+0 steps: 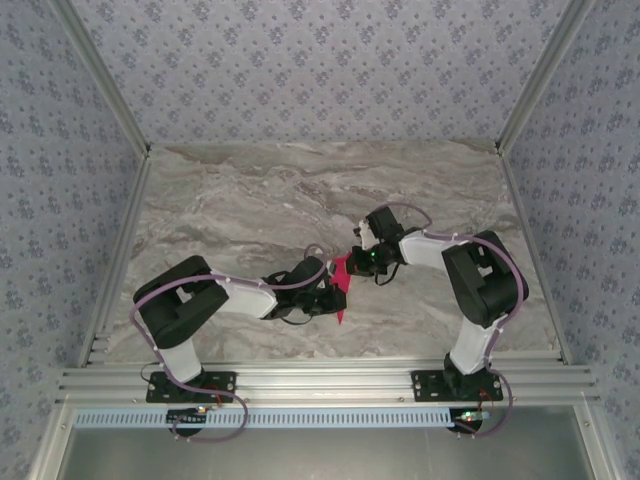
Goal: Fold a paper plane with a square sheet of paper (fold left side to right side)
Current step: Fold the wing for the fifth time at the center of the table.
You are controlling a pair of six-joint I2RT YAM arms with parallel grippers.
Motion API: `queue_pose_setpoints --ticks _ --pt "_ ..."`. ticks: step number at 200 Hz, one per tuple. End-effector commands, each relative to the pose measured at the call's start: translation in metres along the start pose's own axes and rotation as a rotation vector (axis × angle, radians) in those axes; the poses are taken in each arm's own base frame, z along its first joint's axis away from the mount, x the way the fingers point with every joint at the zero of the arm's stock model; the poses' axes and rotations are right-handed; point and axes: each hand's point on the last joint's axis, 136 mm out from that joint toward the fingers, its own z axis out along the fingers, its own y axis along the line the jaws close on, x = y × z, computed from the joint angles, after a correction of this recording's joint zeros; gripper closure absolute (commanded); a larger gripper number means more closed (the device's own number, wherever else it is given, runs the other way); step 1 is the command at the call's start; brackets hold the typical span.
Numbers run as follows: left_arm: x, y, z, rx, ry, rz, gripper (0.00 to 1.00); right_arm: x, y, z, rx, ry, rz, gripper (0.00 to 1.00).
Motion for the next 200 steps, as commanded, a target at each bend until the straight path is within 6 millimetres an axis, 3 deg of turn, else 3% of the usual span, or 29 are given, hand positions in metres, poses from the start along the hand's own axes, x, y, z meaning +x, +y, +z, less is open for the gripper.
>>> queue_pose_setpoints --ticks 1,154,196,200 --pt "0.039 0.048 0.005 -0.152 0.110 -0.038 0.91 -0.033 -0.027 -0.003 0.093 -0.082 0.000 0.94" --pt "0.040 0.042 0.007 -0.138 0.109 -0.032 0.91 -0.081 -0.054 -0.004 0.094 -0.111 0.053 0.94" --pt "0.039 0.040 0.007 -0.132 0.106 -0.032 0.91 -0.098 -0.055 -0.016 0.065 -0.150 0.067 0.93" --pt "0.038 0.039 0.007 -0.129 0.104 -0.031 0.91 -0.112 -0.049 -0.024 0.056 -0.182 0.051 0.93"
